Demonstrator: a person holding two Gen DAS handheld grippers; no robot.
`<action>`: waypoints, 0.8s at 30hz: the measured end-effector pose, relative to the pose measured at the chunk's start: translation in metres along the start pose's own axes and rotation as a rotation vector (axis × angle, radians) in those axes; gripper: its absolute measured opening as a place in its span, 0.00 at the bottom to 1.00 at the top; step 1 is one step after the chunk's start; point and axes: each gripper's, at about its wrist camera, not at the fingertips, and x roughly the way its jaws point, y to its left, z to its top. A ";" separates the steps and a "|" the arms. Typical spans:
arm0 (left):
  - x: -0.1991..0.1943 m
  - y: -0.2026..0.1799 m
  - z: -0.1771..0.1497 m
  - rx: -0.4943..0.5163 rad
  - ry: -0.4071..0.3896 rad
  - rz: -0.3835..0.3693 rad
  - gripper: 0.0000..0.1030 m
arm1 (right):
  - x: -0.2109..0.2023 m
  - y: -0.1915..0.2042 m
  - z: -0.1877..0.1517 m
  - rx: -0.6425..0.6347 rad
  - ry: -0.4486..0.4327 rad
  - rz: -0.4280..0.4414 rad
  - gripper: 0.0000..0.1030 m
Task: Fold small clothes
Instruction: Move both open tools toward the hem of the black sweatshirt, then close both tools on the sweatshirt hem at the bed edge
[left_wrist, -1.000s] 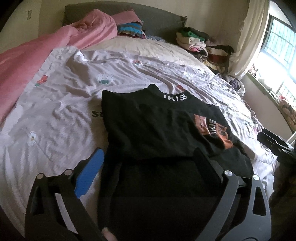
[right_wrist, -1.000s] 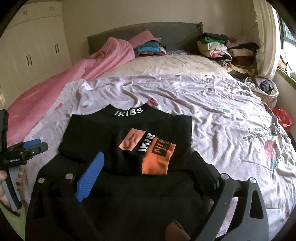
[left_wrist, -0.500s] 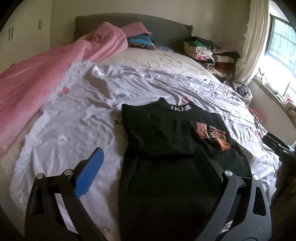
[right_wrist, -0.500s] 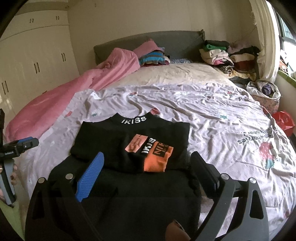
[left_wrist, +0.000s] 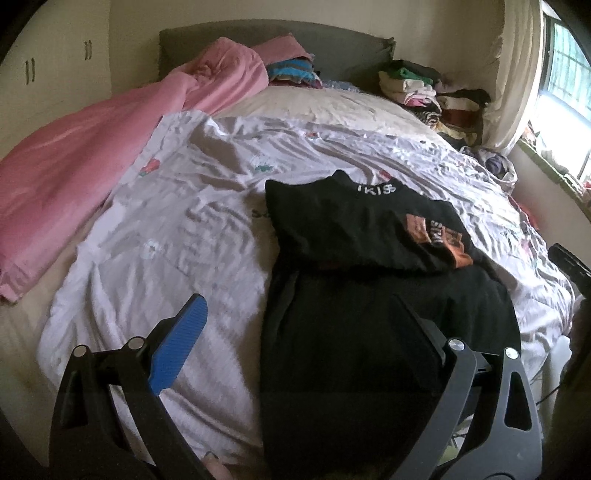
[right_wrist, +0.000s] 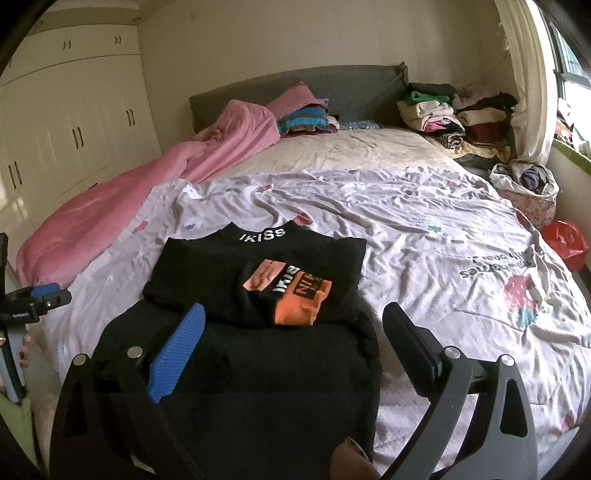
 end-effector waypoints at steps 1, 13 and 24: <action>0.000 0.000 -0.003 -0.001 0.003 0.000 0.88 | -0.001 -0.001 -0.001 -0.001 0.000 0.001 0.93; 0.003 -0.004 -0.040 -0.007 0.054 0.006 0.88 | -0.010 -0.005 -0.035 -0.038 0.063 0.008 0.93; 0.007 0.000 -0.069 -0.005 0.106 0.042 0.88 | -0.012 -0.019 -0.061 -0.030 0.113 0.012 0.93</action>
